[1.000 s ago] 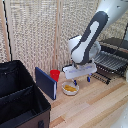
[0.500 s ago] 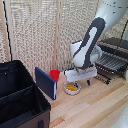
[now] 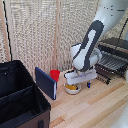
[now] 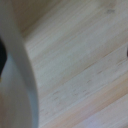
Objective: Gently stretch your hand towards the oven tray's handle, obtaining a firm grip, and draw it cautiously out of the oven. Transition your grip to the hot dog bowl, gingerly seizing the edge, and elevate it from the surface. Hover the bowl over the tray, delicately lower it, and temper your grip, establishing the bowl's equilibrium.
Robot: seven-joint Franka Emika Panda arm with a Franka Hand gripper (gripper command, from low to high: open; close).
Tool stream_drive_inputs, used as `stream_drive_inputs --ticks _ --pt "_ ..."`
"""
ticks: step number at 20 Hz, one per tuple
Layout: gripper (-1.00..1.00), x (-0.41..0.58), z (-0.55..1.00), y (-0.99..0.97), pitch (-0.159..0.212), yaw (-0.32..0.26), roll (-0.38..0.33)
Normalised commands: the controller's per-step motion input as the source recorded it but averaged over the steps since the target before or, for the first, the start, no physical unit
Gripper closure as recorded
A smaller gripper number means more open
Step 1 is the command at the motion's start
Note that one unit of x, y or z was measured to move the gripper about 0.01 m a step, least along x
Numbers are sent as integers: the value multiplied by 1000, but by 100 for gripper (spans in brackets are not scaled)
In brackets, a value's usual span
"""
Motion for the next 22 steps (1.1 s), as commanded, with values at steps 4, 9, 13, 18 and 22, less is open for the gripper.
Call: stream_drive_inputs --ticks 4,9,13,18,22 --pt "100 65 3 7 -52 -3 26" --pt "100 26 62 0 -128 -4 60" --pt "100 38 105 -30 -250 -9 135" --pt "100 107 171 -25 -160 -58 154" --pt "100 185 335 -14 -12 -45 148"
